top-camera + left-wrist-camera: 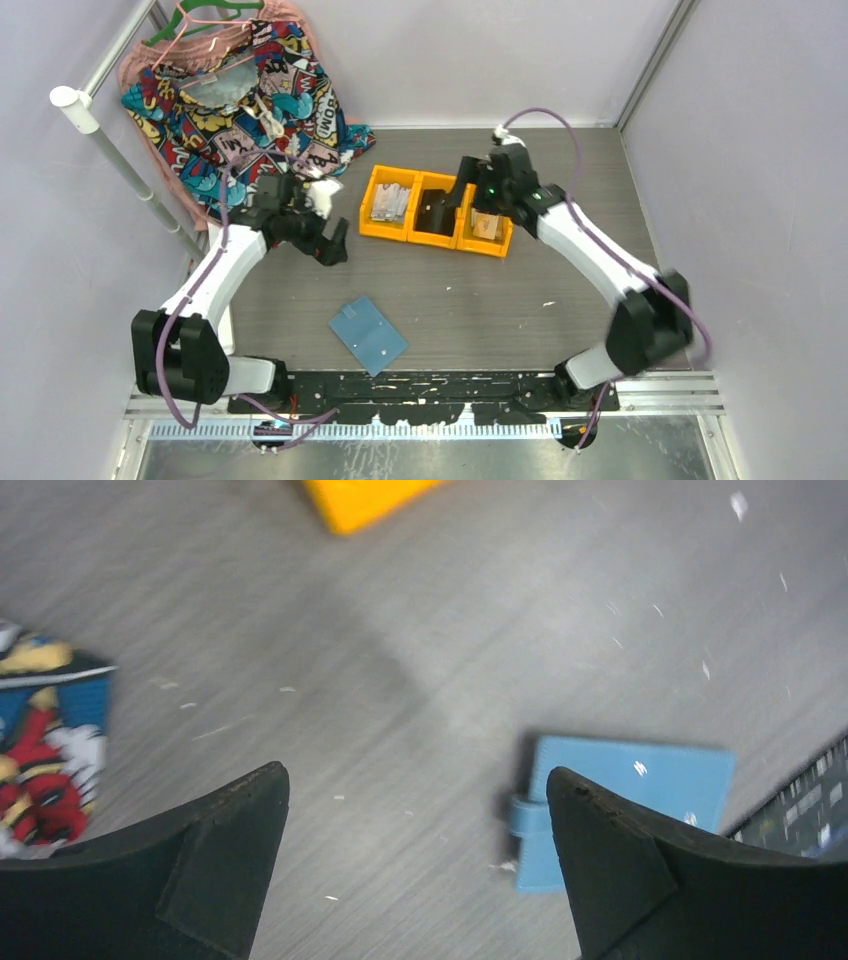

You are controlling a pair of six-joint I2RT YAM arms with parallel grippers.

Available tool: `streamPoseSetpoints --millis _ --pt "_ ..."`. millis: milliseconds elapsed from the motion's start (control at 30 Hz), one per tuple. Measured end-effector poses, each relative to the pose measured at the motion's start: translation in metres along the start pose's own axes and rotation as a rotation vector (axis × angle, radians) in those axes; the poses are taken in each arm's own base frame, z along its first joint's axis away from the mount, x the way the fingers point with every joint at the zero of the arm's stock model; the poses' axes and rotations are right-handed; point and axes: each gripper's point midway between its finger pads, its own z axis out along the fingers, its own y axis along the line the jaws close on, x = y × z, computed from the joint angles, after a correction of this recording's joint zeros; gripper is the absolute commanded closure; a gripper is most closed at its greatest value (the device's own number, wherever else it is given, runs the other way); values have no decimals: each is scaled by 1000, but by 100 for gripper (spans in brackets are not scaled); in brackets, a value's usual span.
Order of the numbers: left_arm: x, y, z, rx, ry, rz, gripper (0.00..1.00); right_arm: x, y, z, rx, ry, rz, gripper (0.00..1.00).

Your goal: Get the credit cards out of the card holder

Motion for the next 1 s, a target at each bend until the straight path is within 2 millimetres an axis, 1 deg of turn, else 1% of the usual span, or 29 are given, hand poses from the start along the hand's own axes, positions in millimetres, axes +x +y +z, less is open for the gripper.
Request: streamPoseSetpoints --millis 67,100,133,167,200,233,267,300,333,367,400,433,500,567,633,700,767,833,900,1000 --pt "-7 27 -9 -53 -72 -98 0 -10 -9 -34 25 -100 -18 0" --pt "-9 44 -13 -91 -112 -149 0 -14 -18 -53 55 -160 -25 0" --pt "-10 56 -17 -117 -141 -185 0 -18 -29 -71 95 -220 -28 0" --pt "-9 72 -20 -154 -180 -229 0 -21 -43 -89 149 -289 -27 0" --pt "-5 83 -22 -182 -204 -263 0 -24 -60 -104 211 -360 -25 1" --pt "0 94 -22 -208 -227 -299 0 -23 -79 -114 278 -421 -22 0" --pt "8 103 -20 -230 -246 -336 0 -20 -104 -124 369 -496 -26 1" --pt "15 107 -16 -243 -255 -363 0 -14 -124 -128 439 -538 -37 1" --pt "23 112 -12 -260 -267 -384 0 -6 -149 -133 530 -600 -54 0" --pt "32 116 -5 -283 -280 -396 0 6 -173 -135 619 -628 -84 1" --pt "41 118 1 -298 -287 -413 0 16 -189 -137 681 -647 -104 0" --pt "49 121 7 -315 -297 -424 0 31 -212 -137 764 -638 -133 0" --pt "63 123 16 -342 -310 -440 0 46 -241 -142 880 -626 -143 0" --pt "74 129 23 -387 -342 -452 0 45 -263 -154 977 -662 -92 1" --pt "79 135 26 -421 -371 -458 0 37 -274 -161 1019 -713 -29 1" --pt "79 143 27 -460 -412 -458 0 32 -281 -155 1033 -735 8 0" --pt "76 150 27 -490 -445 -458 0 32 -285 -141 1036 -719 7 1" --pt "70 158 25 -515 -484 -469 0 38 -292 -118 1032 -667 -13 1" --pt "64 164 22 -532 -520 -476 0 46 -297 -98 1021 -620 -31 1" --pt "56 171 22 -550 -591 -475 0 48 -301 -83 987 -601 -30 0"
